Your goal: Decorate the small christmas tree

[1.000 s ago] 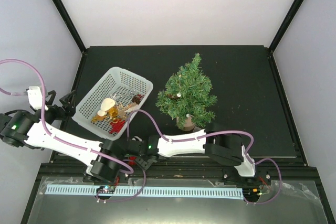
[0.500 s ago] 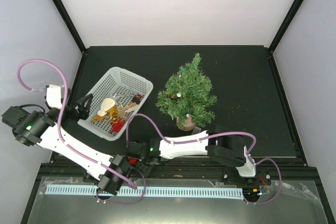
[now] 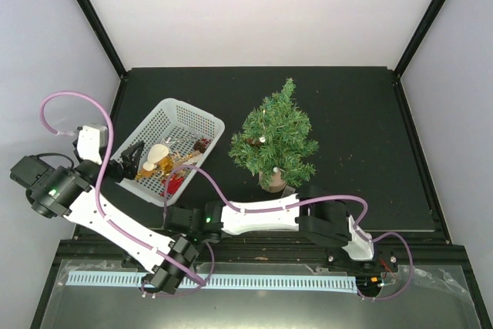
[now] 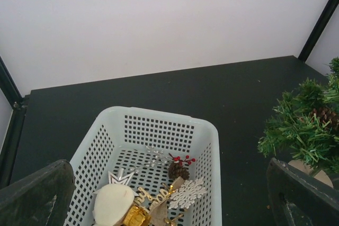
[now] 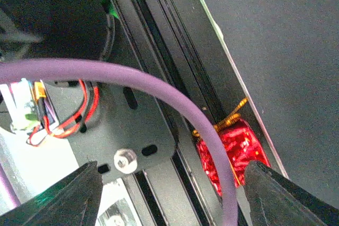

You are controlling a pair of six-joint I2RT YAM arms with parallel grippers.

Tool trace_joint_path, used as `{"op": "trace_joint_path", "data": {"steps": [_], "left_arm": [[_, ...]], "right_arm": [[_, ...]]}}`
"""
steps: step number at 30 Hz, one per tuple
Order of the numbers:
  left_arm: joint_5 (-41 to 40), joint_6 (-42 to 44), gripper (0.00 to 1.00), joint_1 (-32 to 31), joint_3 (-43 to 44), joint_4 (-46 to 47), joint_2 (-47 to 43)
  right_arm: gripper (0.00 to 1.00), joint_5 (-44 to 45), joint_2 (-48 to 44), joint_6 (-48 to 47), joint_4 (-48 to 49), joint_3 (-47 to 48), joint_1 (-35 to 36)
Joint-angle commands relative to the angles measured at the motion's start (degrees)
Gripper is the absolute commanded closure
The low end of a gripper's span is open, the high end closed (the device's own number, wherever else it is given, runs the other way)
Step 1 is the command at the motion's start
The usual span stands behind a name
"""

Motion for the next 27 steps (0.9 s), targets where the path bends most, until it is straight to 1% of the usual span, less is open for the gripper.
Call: {"op": "trace_joint_path", "data": {"steps": [1, 6, 13, 17, 22, 27], "left_arm": [[0.1, -0.7, 0.01, -0.8, 2.2, -0.8, -0.8], [-0.1, -0.9, 0.01, -1.2, 2.3, -0.8, -1.4], [0.3, -1.1, 0.01, -1.6, 1.0, -0.7, -1.7], [0.4, -1.3, 0.01, -1.9, 0.4, -0.7, -2.0], [-0.3, -0.9, 0.01, -2.0, 0.1, -0.7, -2.6], [-0.7, -0.4, 0.01, -2.0, -0.5, -0.7, -3.0]], "right_arm": [[0.26, -0.1, 2.9, -1.1, 0.2, 2.4, 0.1], [0.26, 0.4, 3.4, -0.6, 0.4, 1.1, -0.1], [0.27, 2.4, 1.7, 0.0, 2.0, -2.4, -0.7], [0.27, 2.6, 2.3, 0.1, 2.0, -2.2, -1.2], [0.29, 4.4, 3.4, 0.6, 1.2, -1.5, -1.5], [0.33, 6.1, 2.1, 1.8, 2.7, -3.7, -2.4]]}}
